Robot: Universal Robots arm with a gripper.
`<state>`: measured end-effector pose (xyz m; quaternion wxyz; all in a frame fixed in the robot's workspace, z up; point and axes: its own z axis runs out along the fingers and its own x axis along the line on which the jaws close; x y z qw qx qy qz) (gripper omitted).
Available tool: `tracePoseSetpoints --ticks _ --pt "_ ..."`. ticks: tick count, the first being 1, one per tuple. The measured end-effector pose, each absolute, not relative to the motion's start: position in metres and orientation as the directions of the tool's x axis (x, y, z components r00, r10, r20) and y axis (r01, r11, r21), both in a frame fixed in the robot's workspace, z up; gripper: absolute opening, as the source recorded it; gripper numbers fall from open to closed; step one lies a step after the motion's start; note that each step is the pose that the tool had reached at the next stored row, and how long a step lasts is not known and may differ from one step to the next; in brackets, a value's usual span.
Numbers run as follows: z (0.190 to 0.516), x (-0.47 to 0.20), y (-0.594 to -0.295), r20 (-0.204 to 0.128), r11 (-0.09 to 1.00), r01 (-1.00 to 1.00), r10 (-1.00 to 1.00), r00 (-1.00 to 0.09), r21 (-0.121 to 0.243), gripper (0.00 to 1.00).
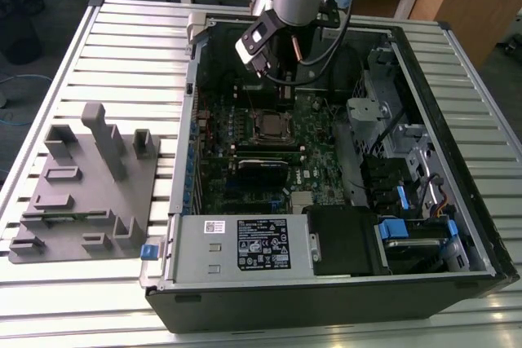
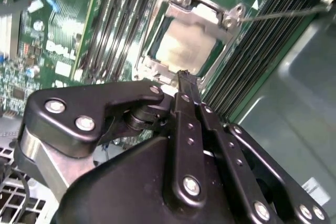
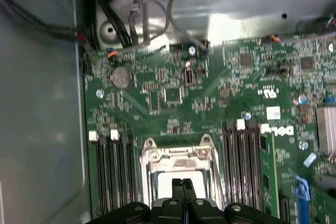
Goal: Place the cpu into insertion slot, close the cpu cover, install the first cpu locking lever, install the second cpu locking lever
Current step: 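Close the cpu cover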
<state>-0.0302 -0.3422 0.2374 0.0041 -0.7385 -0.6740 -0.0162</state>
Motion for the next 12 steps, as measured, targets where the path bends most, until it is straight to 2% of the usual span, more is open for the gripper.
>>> tracePoseSetpoints --ticks 12 --pt "0.229 -0.05 -0.342 0.029 -0.091 0.996 0.995 0.091 0.016 0.11"
